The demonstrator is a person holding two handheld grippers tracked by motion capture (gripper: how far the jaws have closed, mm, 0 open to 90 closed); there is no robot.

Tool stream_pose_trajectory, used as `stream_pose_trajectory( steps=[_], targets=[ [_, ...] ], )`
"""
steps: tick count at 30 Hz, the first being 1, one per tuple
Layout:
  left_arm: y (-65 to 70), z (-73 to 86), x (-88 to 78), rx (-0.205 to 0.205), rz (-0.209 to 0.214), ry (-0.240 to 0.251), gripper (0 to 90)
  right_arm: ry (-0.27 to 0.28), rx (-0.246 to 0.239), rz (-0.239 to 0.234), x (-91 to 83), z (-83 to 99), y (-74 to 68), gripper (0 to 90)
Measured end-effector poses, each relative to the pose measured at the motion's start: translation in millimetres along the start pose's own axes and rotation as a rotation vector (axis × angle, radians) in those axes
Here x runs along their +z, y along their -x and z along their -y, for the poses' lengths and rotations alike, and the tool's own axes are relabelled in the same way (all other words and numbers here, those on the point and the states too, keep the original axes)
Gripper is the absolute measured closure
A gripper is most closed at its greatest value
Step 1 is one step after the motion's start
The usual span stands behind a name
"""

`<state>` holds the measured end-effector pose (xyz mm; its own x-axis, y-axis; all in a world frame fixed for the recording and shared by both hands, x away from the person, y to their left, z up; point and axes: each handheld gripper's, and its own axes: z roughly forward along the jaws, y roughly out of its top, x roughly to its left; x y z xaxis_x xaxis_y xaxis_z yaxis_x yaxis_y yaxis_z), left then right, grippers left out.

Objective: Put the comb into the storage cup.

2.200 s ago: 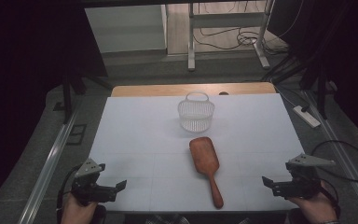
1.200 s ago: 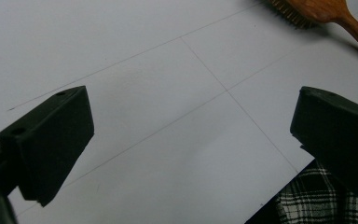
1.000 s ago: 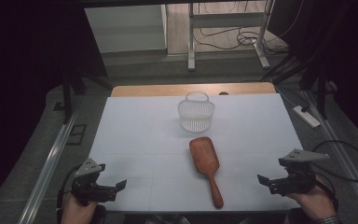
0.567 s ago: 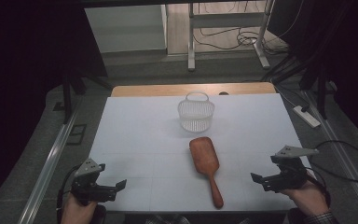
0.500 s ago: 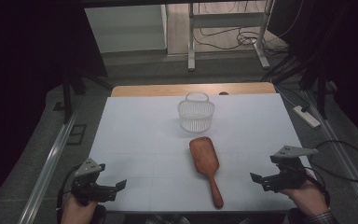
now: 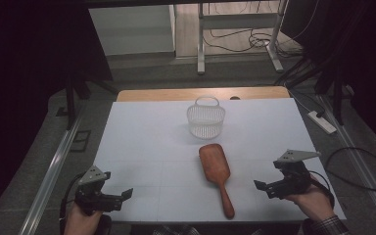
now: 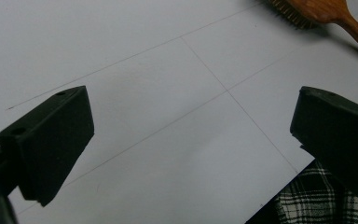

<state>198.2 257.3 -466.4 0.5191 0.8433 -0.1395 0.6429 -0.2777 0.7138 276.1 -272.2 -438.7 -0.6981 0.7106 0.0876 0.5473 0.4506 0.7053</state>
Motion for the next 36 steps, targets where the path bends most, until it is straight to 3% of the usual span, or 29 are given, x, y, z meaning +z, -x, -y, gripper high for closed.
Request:
stream_pose_trajectory(
  steps=[19, 24, 36],
  targets=[
    [-0.1, 0.0, -0.2, 0.000, 0.001, 0.001, 0.5, -0.048, -0.042, -0.047, 19.3, -14.2, -15.6, 0.0],
    [-0.3, 0.0, -0.1, -0.002, 0.002, 0.002, 0.5, -0.073, -0.081, -0.072, 27.5, -18.8, -23.6, 0.0],
    [-0.3, -0.1, 0.0, 0.001, 0.003, 0.001, 0.5, -0.101, -0.113, -0.102, 41.8, -27.8, -36.2, 0.0]
  ],
)
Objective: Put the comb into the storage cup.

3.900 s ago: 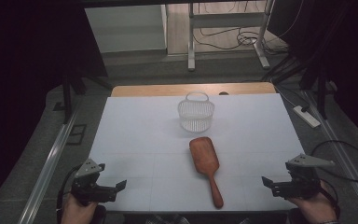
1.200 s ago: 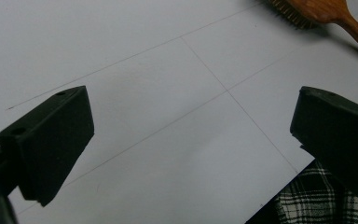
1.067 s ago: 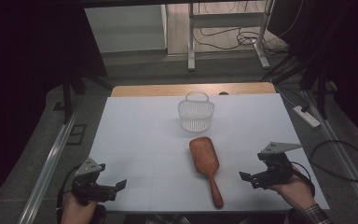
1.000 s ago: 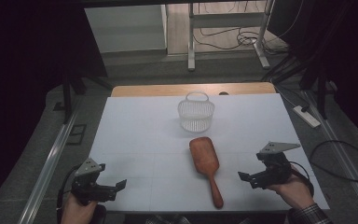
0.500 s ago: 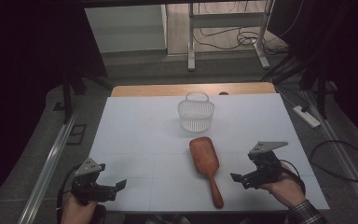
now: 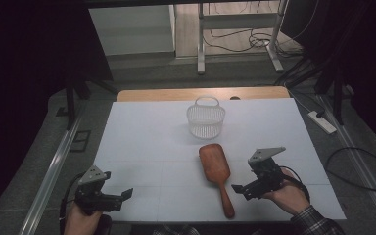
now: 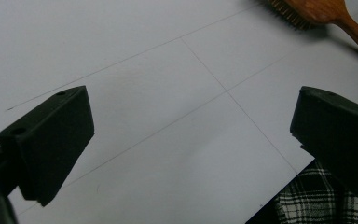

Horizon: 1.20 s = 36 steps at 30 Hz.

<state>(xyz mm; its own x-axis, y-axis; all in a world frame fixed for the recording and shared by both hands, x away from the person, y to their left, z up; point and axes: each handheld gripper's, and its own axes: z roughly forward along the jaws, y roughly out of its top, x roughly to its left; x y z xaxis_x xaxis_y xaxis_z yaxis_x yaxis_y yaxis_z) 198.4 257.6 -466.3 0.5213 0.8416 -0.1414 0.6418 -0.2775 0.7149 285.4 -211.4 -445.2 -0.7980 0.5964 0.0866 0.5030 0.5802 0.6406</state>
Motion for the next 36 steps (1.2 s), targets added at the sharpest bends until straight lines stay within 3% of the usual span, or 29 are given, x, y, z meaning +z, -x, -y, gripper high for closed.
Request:
stream_pose_trajectory(
  steps=[29, 36],
  targets=[
    [-0.1, -0.1, 0.2, 0.001, 0.001, 0.000, 0.5, -0.089, -0.025, -0.056, 29.5, -25.1, -19.9, 0.0],
    [-0.1, 0.0, 0.1, 0.001, 0.002, 0.000, 0.5, -0.119, -0.050, -0.069, 40.0, -31.1, -26.9, 0.0]
  ],
)
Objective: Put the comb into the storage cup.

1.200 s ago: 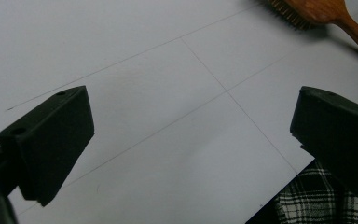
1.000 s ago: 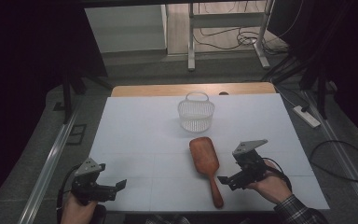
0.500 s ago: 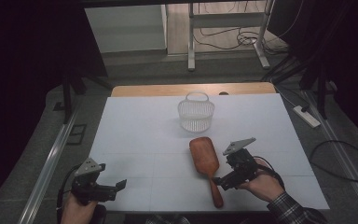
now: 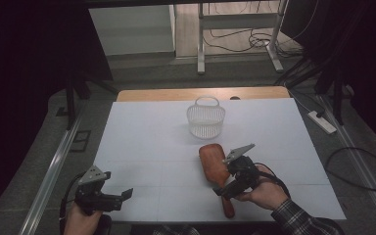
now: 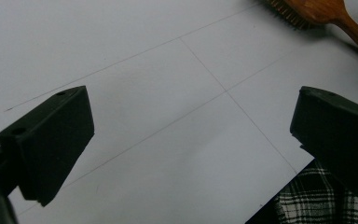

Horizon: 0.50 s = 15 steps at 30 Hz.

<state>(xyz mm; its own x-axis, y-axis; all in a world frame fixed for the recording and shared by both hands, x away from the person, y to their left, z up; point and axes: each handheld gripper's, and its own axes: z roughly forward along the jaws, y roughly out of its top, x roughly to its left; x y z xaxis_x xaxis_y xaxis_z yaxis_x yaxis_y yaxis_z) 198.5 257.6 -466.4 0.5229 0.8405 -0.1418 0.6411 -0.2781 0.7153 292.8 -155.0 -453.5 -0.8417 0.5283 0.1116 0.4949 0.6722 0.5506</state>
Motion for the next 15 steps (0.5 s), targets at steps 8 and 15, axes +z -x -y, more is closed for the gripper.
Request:
stream_pose_trajectory(
  steps=[8, 15],
  targets=[
    [0.1, -0.1, 0.0, 0.003, 0.001, -0.002, 0.5, -0.010, -0.017, 0.002, 5.5, -4.5, -2.6, 9.3],
    [0.4, -0.2, 0.3, 0.004, 0.000, -0.003, 0.6, 0.001, -0.024, -0.046, 3.8, -5.1, -1.3, 40.6]
  ],
)
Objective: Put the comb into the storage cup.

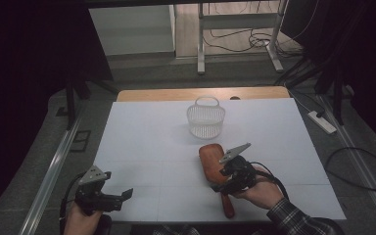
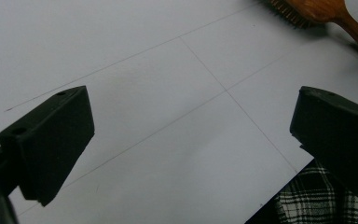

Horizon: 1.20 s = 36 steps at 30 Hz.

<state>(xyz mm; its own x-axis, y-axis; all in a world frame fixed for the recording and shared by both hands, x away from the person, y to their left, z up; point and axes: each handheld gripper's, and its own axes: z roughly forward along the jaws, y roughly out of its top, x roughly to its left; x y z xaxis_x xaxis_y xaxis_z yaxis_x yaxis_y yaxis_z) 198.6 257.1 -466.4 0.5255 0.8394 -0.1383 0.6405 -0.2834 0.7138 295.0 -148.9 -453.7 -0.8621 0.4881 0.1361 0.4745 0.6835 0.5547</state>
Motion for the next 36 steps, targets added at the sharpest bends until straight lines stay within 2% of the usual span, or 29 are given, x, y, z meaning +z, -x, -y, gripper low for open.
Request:
stream_pose_trajectory(
  steps=[6, 8, 9, 16, 23, 36],
  targets=[
    [0.0, -0.1, 0.1, 0.001, 0.001, -0.001, 0.7, -0.020, -0.026, -0.037, 1.0, -0.4, 0.0, 74.8],
    [0.2, -0.1, 0.2, 0.002, 0.000, -0.002, 0.7, -0.029, -0.009, -0.037, 1.9, -1.0, 1.2, 86.1],
    [0.3, -0.1, 0.2, 0.003, 0.000, -0.003, 0.9, -0.022, -0.017, -0.027, 2.0, -0.9, 2.2, 89.4],
    [0.0, -0.2, 0.3, 0.002, 0.003, -0.003, 1.0, -0.022, -0.041, -0.010, 7.6, 1.9, 1.5, 89.4],
    [0.4, -0.2, 0.3, 0.005, 0.001, -0.003, 1.1, -0.072, -0.049, -0.024, 23.2, 8.4, -0.3, 89.4],
    [0.6, -0.1, 0.1, 0.009, 0.003, -0.002, 1.1, -0.131, -0.073, -0.024, 38.1, 15.1, -4.0, 89.4]
  ],
)
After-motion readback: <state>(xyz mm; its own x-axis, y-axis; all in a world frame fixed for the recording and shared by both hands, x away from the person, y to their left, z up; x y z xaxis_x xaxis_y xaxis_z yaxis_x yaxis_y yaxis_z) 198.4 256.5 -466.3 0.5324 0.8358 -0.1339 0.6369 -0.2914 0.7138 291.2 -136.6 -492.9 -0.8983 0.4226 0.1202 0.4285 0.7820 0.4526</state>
